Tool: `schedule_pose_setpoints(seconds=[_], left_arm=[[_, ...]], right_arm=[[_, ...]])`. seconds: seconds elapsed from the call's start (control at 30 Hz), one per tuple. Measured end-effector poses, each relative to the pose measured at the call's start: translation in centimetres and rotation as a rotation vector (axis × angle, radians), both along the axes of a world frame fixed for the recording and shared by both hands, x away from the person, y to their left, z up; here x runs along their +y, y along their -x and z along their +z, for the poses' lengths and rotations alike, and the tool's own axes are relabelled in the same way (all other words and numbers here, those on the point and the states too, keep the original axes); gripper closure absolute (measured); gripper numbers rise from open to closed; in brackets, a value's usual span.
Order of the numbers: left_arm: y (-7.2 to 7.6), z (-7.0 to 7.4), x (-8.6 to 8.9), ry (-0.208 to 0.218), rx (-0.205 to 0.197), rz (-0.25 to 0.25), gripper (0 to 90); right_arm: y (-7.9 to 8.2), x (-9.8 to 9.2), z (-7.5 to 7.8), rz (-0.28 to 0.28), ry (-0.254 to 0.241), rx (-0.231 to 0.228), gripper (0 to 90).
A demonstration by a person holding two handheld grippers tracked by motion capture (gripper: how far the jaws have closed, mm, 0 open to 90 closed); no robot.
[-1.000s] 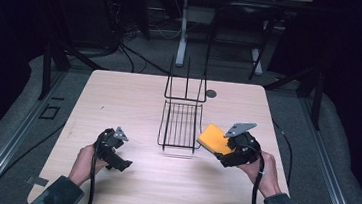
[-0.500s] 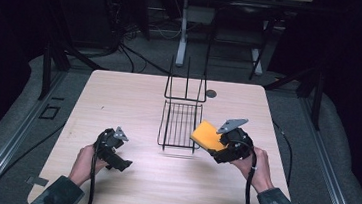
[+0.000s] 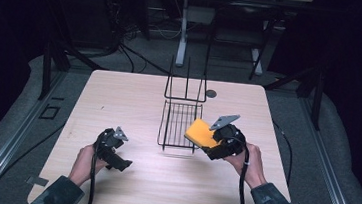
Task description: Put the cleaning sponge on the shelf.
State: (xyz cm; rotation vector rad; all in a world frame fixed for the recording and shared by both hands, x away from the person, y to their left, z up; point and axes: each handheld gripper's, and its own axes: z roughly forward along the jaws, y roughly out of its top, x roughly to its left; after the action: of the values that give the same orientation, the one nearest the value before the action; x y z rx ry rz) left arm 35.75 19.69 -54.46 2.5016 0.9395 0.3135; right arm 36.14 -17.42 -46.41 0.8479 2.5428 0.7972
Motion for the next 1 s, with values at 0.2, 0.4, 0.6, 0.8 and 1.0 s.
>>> schedule_pose_setpoints(seconds=[0.2,0.4,0.6,0.8,1.0], left_arm=[[0.0,0.0,0.0,0.001,-0.001,-0.001,3.8],[0.0,0.0,-0.1,0.010,0.003,-0.002,3.7],[0.0,0.0,-0.1,0.009,0.000,-0.001,3.6],[0.0,0.1,-0.1,0.007,-0.003,0.000,3.6],[0.0,0.1,-0.1,0.008,-0.004,-0.001,3.6]], right_arm=[[-0.3,0.9,0.0,0.013,0.003,0.000,24.3],[-0.9,1.7,-0.4,0.032,0.008,0.009,24.6],[-1.2,2.6,-0.6,0.050,0.014,0.008,24.8],[-1.6,3.4,-1.0,0.062,0.020,0.010,24.8],[-2.0,3.9,-1.3,0.052,0.002,-0.007,24.9]])
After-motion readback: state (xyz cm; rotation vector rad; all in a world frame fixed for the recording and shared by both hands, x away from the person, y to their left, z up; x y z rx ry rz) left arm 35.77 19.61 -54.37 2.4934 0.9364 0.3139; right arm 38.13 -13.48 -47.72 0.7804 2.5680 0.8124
